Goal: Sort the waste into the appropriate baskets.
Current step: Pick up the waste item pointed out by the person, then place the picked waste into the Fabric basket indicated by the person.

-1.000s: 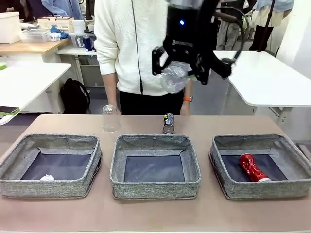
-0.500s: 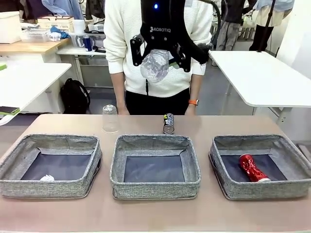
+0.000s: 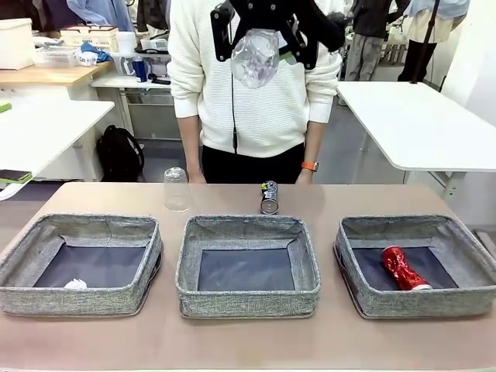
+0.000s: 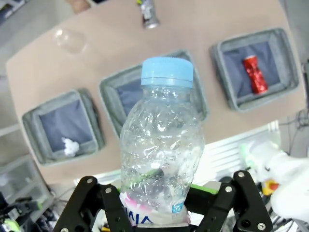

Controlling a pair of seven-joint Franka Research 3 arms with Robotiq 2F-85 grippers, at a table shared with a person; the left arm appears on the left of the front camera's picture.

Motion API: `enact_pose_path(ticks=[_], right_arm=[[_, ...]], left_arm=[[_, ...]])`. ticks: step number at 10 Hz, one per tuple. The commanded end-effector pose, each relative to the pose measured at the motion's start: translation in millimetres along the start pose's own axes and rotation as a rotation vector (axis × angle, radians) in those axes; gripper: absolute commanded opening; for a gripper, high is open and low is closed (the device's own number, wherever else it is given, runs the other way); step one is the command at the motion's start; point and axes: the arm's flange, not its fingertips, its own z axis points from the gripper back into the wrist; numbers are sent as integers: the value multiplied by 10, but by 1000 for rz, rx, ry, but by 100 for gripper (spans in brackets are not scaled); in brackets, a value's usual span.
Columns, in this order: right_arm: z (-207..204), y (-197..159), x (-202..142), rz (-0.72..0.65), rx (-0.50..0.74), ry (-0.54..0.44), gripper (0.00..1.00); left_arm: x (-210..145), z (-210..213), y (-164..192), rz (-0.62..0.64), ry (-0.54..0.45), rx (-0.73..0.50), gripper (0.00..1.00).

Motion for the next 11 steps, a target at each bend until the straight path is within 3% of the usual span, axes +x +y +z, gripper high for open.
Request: enact_pose_path(ticks=[1, 11], right_arm=[[-45, 5, -30, 3, -10, 2, 0], [-45, 5, -30, 3, -10, 2, 0]], left_arm=[[4, -13, -20, -19, -7, -7, 100], [4, -13, -20, -19, -7, -7, 100]])
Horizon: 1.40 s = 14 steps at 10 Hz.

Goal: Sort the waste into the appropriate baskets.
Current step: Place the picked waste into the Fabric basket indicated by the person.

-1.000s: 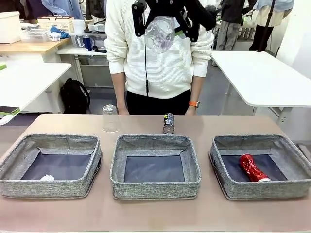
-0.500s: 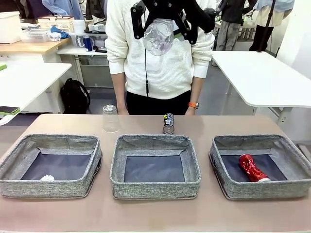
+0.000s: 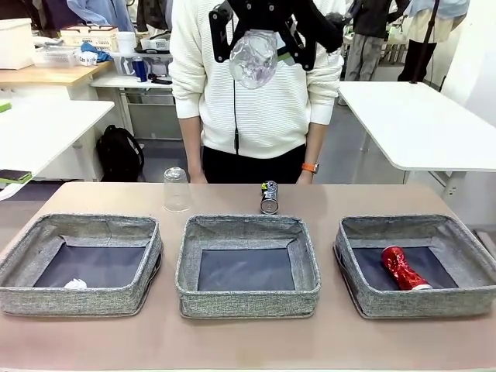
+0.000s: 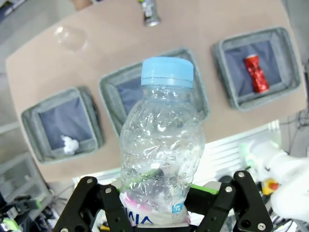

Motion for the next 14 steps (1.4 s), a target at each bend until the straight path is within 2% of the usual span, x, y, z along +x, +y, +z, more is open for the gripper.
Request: enact_pose_path(ticks=[1, 14], right_arm=[[-11, -13, -19, -5, -8, -9, 0], [-11, -13, -19, -5, -8, -9, 0]], left_arm=[[4, -13, -20, -19, -7, -7, 100], [4, -13, -20, -19, -7, -7, 100]])
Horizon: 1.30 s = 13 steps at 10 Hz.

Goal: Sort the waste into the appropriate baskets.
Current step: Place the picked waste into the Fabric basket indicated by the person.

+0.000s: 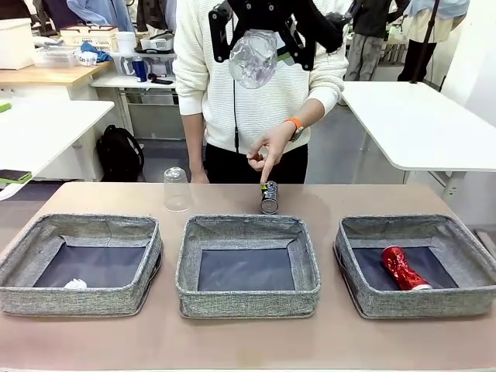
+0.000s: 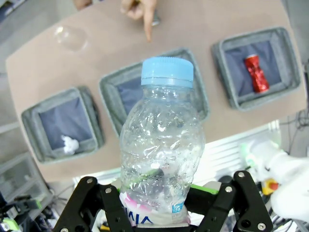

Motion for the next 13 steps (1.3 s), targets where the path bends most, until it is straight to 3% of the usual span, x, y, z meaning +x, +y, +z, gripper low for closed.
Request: enact_pose_path(ticks=[1, 3, 4, 6, 9, 13], right_arm=[[-12, -14, -16, -6, -9, -9, 0], [0, 0, 0, 0, 0, 0, 0], [-237, -48, -52, 135, -12, 23, 0], [-887, -300, -129, 228, -32, 15, 0], [-1848, -543, -51, 313, 23, 113, 0], [-3110, -495, 231, 386, 85, 144, 0]], left_arm=[[4, -13, -20, -19, -7, -7, 100], [4, -13, -20, -19, -7, -7, 100], [4, -13, -20, -19, -7, -7, 100], [4, -13, -20, -19, -7, -7, 100], [4, -13, -20, -19, -7, -7, 100], [4, -13, -20, -19, -7, -7, 100]])
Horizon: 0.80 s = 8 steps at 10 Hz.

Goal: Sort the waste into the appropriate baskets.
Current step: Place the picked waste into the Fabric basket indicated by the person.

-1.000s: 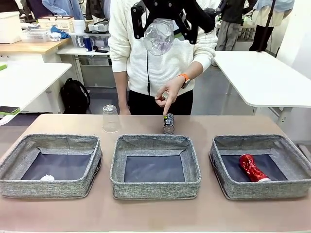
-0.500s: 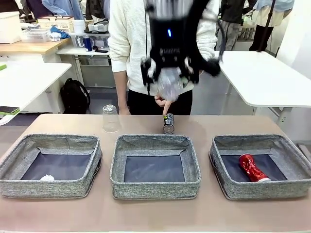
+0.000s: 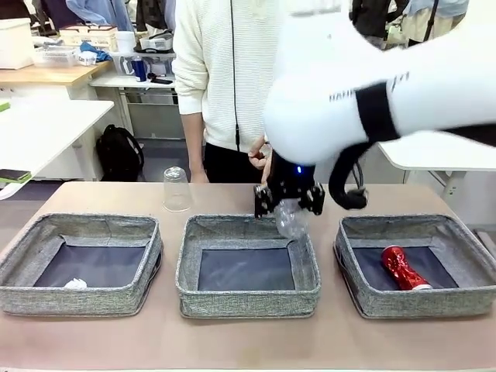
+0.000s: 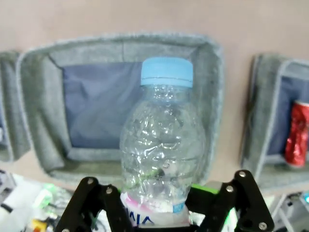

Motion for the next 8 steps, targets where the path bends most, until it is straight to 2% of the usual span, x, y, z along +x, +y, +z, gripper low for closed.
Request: enact_pose_path(ticks=[1, 6, 7, 8], right_arm=[[-275, 19, 144, 34, 62, -15, 0], [-333, 76, 162, 49, 42, 26, 0], [-332, 77, 159, 58, 45, 22, 57], [-335, 76, 157, 55, 43, 26, 57]], left_arm=[[3, -14, -20, -19, -7, -7, 100], [3, -14, -20, -19, -7, -7, 100], [3, -14, -20, -19, -7, -7, 100], [3, -14, -20, -19, -7, -7, 100]])
